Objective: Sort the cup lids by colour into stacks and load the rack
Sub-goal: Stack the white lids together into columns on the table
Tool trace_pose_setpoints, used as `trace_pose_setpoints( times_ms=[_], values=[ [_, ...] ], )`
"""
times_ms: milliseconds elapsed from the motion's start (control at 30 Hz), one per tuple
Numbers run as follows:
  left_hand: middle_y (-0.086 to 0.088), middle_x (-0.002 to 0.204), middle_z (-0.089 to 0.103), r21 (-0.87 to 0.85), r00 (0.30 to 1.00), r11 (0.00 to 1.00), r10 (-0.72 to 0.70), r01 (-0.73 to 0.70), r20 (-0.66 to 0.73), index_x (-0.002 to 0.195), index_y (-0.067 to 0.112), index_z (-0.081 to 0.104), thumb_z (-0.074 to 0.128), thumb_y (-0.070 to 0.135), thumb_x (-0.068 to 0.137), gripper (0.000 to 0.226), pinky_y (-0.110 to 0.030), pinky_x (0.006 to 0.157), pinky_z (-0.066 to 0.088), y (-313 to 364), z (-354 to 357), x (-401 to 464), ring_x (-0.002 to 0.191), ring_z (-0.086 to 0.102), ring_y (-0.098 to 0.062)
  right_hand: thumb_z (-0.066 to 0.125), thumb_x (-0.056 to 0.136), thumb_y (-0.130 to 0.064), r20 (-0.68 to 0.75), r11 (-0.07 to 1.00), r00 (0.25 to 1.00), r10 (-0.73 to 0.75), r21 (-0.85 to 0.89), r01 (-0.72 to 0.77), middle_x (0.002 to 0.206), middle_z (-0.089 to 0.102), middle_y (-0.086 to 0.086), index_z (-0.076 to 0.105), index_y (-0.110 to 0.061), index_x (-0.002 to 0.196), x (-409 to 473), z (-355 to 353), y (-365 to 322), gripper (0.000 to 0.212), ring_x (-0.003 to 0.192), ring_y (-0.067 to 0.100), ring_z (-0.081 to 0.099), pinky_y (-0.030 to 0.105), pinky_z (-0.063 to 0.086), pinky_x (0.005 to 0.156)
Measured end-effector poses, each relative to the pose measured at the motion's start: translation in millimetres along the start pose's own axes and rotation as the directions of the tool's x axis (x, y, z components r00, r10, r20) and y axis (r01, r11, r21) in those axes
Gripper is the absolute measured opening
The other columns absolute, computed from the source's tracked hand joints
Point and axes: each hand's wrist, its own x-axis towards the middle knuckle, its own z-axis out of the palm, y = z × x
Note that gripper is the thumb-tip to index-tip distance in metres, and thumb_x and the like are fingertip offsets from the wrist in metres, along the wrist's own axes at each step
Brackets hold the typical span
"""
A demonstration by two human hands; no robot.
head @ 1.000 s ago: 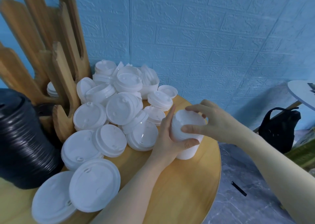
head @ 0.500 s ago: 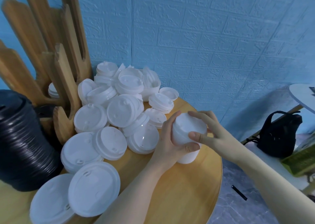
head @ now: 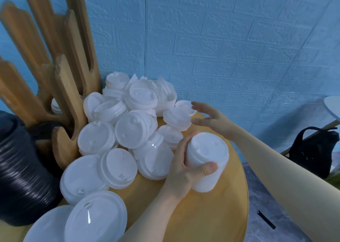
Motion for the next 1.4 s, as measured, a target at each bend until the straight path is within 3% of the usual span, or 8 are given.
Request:
trace_pose_setpoints(
  times_ms=[233, 433, 567, 733, 900, 1067, 1233, 1400],
  values=[
    [0.017, 0.132, 0.06, -0.011, 1.0, 1.0, -0.014, 0.014, 0.0, 0.131, 0.041, 0.053, 0.086, 0.038, 0.054, 0.085, -0.025, 0.1, 0.047, -4, 0, 3, 0.123, 0.056, -0.004, 0.079, 0.08, -0.025, 0.147, 0.985, 0.979, 0.138, -0.127, -0.12, 0.153, 0.035, -0.004, 0.029, -0.021, 0.151, 45, 20, 6, 0.088, 0.14, 0.013, 0.032, 0.026, 0.026, 0.111],
    [0.013, 0.136, 0.058, -0.006, 1.0, 1.0, 0.003, -0.003, -0.006, 0.129, 0.045, 0.054, 0.086, 0.038, 0.054, 0.082, -0.026, 0.103, 0.046, -3, 0, 3, 0.125, 0.055, -0.005, 0.08, 0.078, -0.02, 0.066, 0.995, 0.997, 0.038, -0.096, -0.032, 0.134, 0.049, -0.01, 0.044, -0.02, 0.142, 30, 16, -6, 0.073, 0.126, 0.006, 0.044, 0.017, 0.029, 0.098],
    [0.01, 0.137, 0.058, -0.019, 1.0, 0.999, 0.028, -0.028, -0.007, 0.13, 0.043, 0.053, 0.086, 0.038, 0.055, 0.082, -0.029, 0.105, 0.046, -1, 1, 3, 0.127, 0.055, -0.007, 0.083, 0.071, -0.026, 0.007, 0.992, 1.0, 0.008, 0.126, -0.009, 0.129, 0.057, -0.003, 0.039, -0.017, 0.145, -4, -4, -23, 0.087, 0.118, 0.009, 0.056, 0.025, 0.042, 0.102],
    [0.013, 0.142, 0.055, -0.066, 0.999, 0.997, 0.044, -0.043, 0.013, 0.142, 0.043, 0.041, 0.085, 0.034, 0.055, 0.098, -0.021, 0.101, 0.046, 2, 3, 1, 0.127, 0.054, -0.004, 0.074, 0.073, -0.029, -0.093, 0.958, 0.995, -0.021, 0.282, 0.047, 0.113, 0.061, -0.003, 0.04, -0.022, 0.141, -70, -28, -44, 0.077, 0.098, 0.004, 0.066, 0.016, 0.05, 0.08],
    [0.006, 0.148, 0.051, -0.077, 0.995, 0.994, 0.079, -0.075, 0.053, 0.145, 0.054, 0.025, 0.083, 0.031, 0.062, 0.104, -0.028, 0.105, 0.046, 2, 5, -2, 0.13, 0.054, -0.009, 0.078, 0.071, -0.041, -0.017, 0.993, 0.999, 0.046, 0.11, -0.044, 0.129, 0.054, -0.014, 0.05, -0.039, 0.134, -122, -23, -51, 0.069, 0.11, 0.008, 0.06, 0.023, 0.051, 0.09],
    [0.009, 0.151, 0.047, -0.028, 0.992, 0.995, 0.101, -0.099, 0.076, 0.147, 0.051, 0.023, 0.083, 0.031, 0.066, 0.103, -0.023, 0.103, 0.046, 1, 6, -4, 0.134, 0.05, -0.005, 0.068, 0.063, -0.061, -0.077, 0.981, 0.99, 0.114, -0.152, -0.125, 0.118, 0.054, -0.018, 0.055, -0.041, 0.122, -136, -3, -62, 0.063, 0.093, -0.007, 0.053, 0.009, 0.044, 0.078],
    [0.01, 0.147, 0.048, 0.056, 0.995, 0.994, 0.096, -0.097, 0.03, 0.138, 0.058, 0.041, 0.085, 0.041, 0.062, 0.089, -0.035, 0.111, 0.043, -5, 2, -3, 0.135, 0.048, -0.007, 0.04, 0.054, -0.091, -0.224, 0.77, 0.969, 0.108, -0.598, -0.224, 0.11, 0.054, -0.021, 0.048, -0.036, 0.112, -141, 6, -64, 0.079, 0.098, 0.014, 0.057, 0.033, 0.042, 0.081],
    [0.013, 0.145, 0.049, 0.105, 0.995, 0.989, 0.102, -0.102, 0.005, 0.131, 0.063, 0.045, 0.085, 0.044, 0.063, 0.081, -0.043, 0.115, 0.039, -6, 2, -3, 0.137, 0.045, -0.007, 0.051, 0.077, -0.061, 0.054, 0.942, 0.996, 0.073, -0.332, -0.052, 0.133, 0.05, -0.029, 0.061, -0.04, 0.118, -153, -26, -60, 0.047, 0.119, -0.011, 0.046, 0.023, 0.034, 0.105]
  ],
)
